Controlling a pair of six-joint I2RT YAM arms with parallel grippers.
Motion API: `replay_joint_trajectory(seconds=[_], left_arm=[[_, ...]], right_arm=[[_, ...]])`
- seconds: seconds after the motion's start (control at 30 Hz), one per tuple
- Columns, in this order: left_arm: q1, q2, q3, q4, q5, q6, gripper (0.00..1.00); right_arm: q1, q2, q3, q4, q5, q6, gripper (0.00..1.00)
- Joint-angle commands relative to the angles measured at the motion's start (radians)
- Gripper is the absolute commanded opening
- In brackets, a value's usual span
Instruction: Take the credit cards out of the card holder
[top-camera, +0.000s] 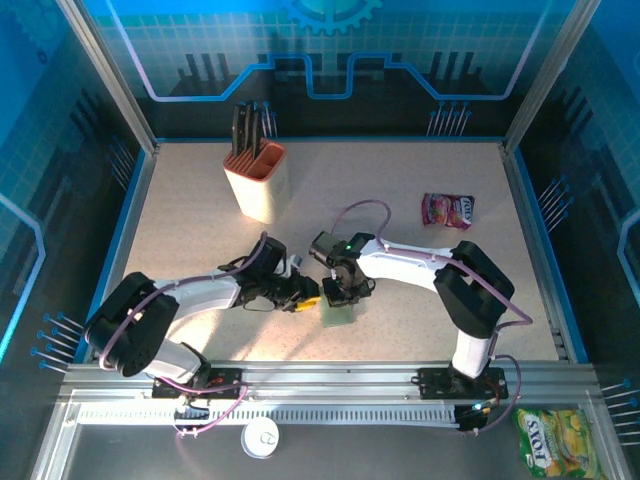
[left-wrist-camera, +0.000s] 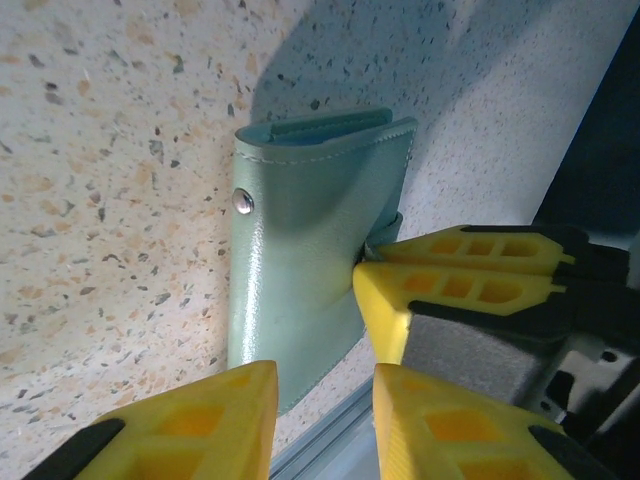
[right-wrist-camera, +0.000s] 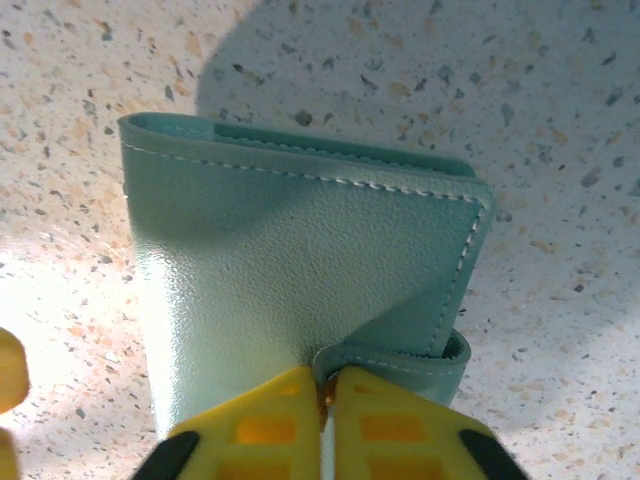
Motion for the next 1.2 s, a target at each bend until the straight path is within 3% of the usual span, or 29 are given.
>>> replay_joint_trajectory(seconds=[0.0, 0.27, 0.5, 0.63, 0.8, 1.03, 1.17], left_arm=[[-0.020, 0.023, 0.029, 0.023, 0.033, -0.035, 0.31], [-0.059, 0.108, 0.051, 0.090, 0.044, -0.077, 0.11], [-0.061, 0.188, 0.093, 0.030, 0.028, -0.048, 0.00], [-0.071, 0.233, 0.151, -0.134, -0.020, 0.021, 0.00], [-0.072, 0.280, 0.166, -0.301, -0.070, 0.092, 0.00], [-0.068, 0.315, 0.161, -0.322, -0.067, 0.103, 0.00], [-0.065, 0.319, 0.155, -0.311, -0.063, 0.100, 0.00]], right_arm=[[0.000, 0.004, -0.056, 0.053, -0.039, 0.011, 0.02], [-0.028, -0.054, -0.114, 0.141, -0.106, 0.021, 0.00], [-0.041, -0.088, -0.133, 0.169, -0.139, 0.025, 0.00], [-0.042, -0.107, -0.125, 0.145, -0.113, 0.024, 0.00], [-0.039, -0.093, -0.057, -0.027, 0.022, -0.021, 0.00], [-0.030, -0.029, 0.021, -0.208, 0.178, -0.101, 0.00], [-0.030, -0.041, 0.027, -0.205, 0.179, -0.117, 0.00]])
